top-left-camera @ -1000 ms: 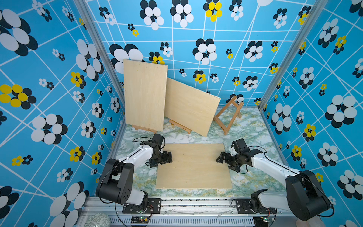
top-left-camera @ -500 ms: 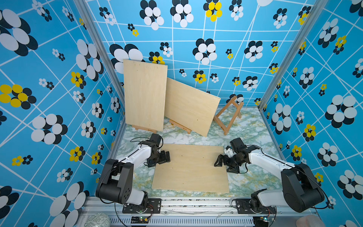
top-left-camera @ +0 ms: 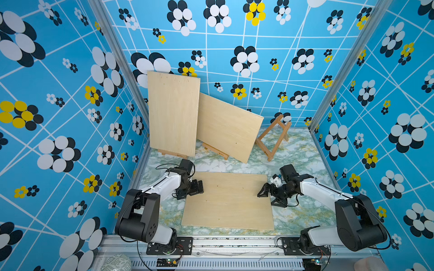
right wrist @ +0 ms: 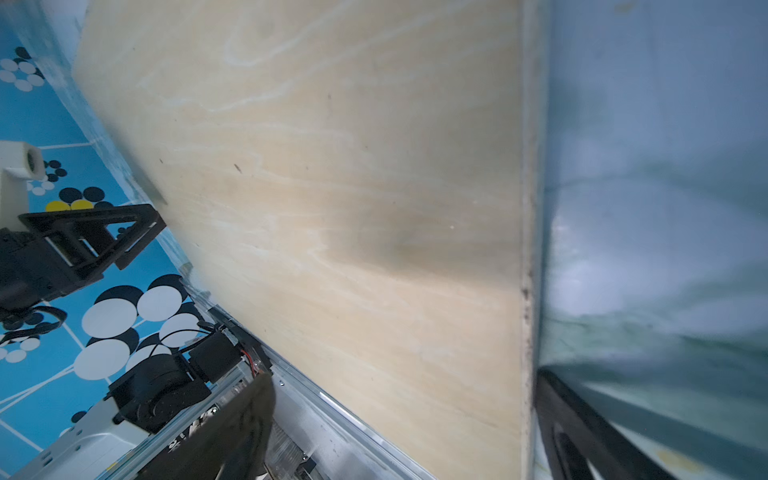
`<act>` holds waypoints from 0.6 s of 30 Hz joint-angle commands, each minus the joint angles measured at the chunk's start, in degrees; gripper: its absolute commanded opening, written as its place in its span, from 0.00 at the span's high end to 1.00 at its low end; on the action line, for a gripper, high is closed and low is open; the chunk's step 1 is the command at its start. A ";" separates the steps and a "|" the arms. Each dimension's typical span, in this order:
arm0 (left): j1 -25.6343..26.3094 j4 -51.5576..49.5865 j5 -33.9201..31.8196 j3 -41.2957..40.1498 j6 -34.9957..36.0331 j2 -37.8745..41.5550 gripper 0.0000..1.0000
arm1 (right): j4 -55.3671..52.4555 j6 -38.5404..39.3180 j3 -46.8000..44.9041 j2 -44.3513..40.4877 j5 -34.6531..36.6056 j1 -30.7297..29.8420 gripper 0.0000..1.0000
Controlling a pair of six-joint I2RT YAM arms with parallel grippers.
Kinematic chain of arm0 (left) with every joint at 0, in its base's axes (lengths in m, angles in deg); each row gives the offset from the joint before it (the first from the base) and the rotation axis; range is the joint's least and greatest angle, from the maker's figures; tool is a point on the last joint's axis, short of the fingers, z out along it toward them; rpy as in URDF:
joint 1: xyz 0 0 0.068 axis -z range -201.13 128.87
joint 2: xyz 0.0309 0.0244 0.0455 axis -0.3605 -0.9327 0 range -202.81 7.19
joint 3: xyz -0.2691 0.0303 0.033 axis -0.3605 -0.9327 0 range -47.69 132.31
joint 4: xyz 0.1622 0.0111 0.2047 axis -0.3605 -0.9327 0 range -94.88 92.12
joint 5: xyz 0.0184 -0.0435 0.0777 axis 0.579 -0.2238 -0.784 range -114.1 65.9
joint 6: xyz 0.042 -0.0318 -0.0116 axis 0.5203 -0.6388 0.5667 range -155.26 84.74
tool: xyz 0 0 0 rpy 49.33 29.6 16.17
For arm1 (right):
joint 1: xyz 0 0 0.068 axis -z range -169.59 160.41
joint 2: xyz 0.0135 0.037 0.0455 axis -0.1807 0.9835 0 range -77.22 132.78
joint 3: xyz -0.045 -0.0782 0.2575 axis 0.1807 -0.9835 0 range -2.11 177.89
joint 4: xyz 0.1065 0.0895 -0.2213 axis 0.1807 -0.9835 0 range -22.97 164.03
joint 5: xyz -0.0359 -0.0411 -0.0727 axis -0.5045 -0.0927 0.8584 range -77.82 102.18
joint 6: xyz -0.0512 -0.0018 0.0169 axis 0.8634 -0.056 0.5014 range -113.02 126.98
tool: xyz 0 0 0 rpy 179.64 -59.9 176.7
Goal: Assemble the easel
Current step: Pick up the drawing board from the center of the board.
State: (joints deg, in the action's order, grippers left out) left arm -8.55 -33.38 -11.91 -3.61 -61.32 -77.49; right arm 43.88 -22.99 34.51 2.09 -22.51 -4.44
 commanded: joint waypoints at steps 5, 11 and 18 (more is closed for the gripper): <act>0.96 7.89 14.62 -1.02 -1.10 -4.68 0.01 | 12.79 -7.11 -6.02 -3.37 -17.39 -2.07 0.01; 0.98 8.38 15.49 -0.66 -1.40 -5.52 0.01 | 15.02 -10.57 -7.01 -8.38 -19.80 -2.02 0.01; 0.86 8.53 16.38 -0.41 -1.40 -5.97 0.01 | 16.51 -14.86 -7.56 -15.48 -21.70 -1.94 0.02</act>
State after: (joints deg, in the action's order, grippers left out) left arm -9.23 -33.69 -12.41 -2.10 -61.58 -79.24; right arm 51.64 -33.16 25.35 -10.26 -25.57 -4.35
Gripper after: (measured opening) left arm 0.991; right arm 0.986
